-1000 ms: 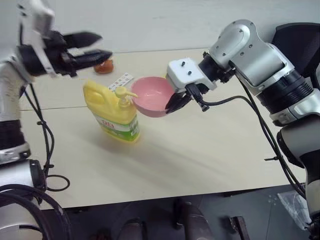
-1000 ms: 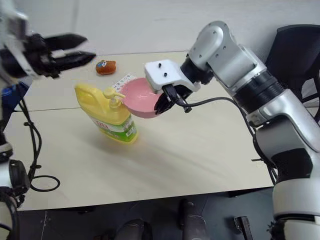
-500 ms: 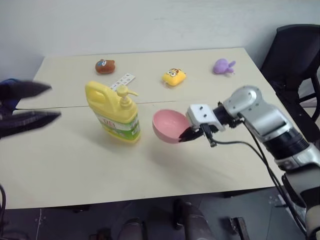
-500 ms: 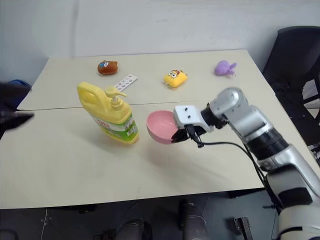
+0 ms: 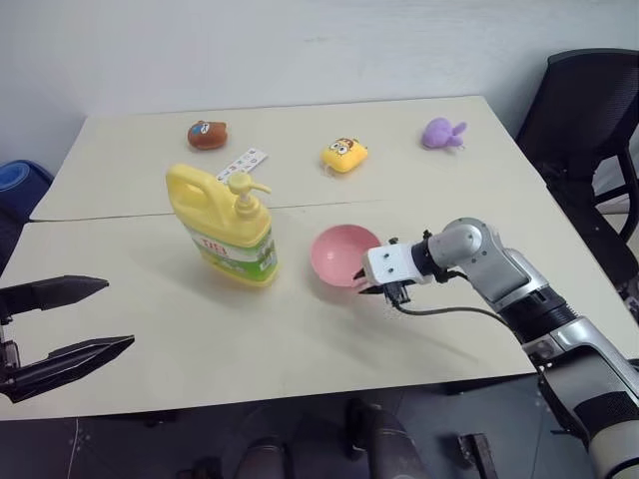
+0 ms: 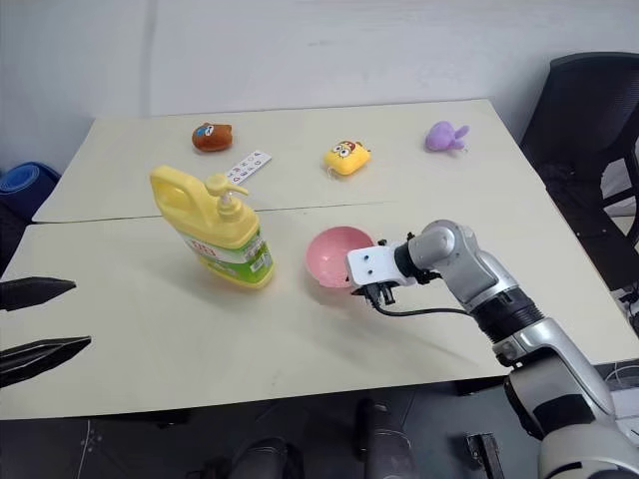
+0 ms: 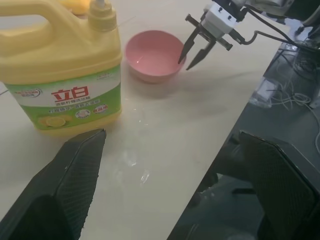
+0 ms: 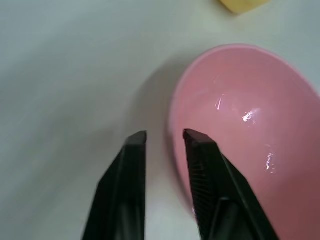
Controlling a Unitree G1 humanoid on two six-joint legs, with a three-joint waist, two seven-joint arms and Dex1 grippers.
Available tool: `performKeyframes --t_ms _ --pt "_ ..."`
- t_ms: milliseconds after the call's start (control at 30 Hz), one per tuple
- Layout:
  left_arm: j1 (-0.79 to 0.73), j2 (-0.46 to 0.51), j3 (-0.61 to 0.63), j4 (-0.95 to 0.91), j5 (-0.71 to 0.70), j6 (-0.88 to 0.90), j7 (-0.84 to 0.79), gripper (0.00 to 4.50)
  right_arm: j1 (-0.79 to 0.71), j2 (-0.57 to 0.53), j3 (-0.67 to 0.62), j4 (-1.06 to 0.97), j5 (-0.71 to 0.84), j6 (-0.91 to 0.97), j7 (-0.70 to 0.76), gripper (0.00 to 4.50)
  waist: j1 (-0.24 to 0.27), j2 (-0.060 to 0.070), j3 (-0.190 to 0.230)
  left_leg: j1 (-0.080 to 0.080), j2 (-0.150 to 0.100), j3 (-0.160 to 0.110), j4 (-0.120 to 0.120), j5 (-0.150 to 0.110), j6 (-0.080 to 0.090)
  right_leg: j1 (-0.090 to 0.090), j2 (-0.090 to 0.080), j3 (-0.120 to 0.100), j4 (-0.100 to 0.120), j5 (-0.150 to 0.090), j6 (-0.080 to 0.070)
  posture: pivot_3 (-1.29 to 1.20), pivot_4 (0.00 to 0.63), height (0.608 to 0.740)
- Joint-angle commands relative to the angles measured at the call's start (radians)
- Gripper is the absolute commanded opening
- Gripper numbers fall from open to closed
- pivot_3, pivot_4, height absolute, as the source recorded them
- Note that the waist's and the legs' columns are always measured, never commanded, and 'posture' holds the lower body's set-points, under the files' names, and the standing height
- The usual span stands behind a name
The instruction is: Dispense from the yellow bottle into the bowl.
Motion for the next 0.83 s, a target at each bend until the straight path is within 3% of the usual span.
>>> performKeyframes --t_ms 33,233,333,467,600,833 --pt "0.01 -0.002 0.02 0.003 -0.026 -0.042 0.032 4.5 -0.005 0.008 -0.049 0.003 0.017 0.003 0.023 2.45 0.0 0.0 0.0 0.0 0.0 0.0 0.0 0.0 0.0 0.0 0.0 0.0 0.0 0.0 0.0 0.0 0.15 0.74" --pt "0.057 0.013 0.033 0.04 -0.033 -0.078 0.032 4.5 -0.088 -0.056 -0.193 -0.023 0.198 0.254 0.207 4.46 0.003 0.0 0.0 0.0 0.0 0.0 0.0 0.0 0.0 0.0 0.0 0.0 0.0 0.0 0.0 0.0 0.15 0.74" --pt "0.106 0.017 0.059 0.067 -0.018 -0.102 0.006 4.5 -0.133 -0.171 -0.237 -0.016 0.324 0.373 0.342 4.46 0.004 0.0 0.0 0.0 0.0 -0.001 -0.001 0.0 0.001 0.0 0.0 -0.001 -0.001 0.0 0.0 0.0 0.15 0.74" --pt "0.144 0.029 0.097 0.113 -0.014 -0.127 -0.009 4.5 -0.158 -0.356 -0.226 0.025 0.484 0.446 0.372 4.46 0.009 0.0 0.0 -0.001 0.0 -0.002 -0.002 -0.001 0.002 0.0 0.0 -0.003 -0.003 -0.001 -0.001 0.0 0.15 0.74" --pt "0.141 0.036 0.119 0.141 -0.034 -0.127 0.007 4.5 -0.181 -0.38 -0.273 0.068 0.56 0.547 0.372 4.46 -0.004 -0.002 0.0 0.0 0.001 0.001 -0.002 -0.002 0.003 0.001 0.0 0.001 -0.004 -0.001 -0.001 0.0 0.15 0.74" --pt "0.105 0.021 0.06 0.15 -0.054 -0.152 0.084 4.5 -0.113 -0.315 -0.363 0.043 0.548 0.61 0.293 4.46 -0.002 -0.001 0.0 0.002 0.002 0.002 -0.003 -0.003 0.002 0.0 0.002 0.006 -0.001 -0.001 -0.002 0.0 0.15 0.74"
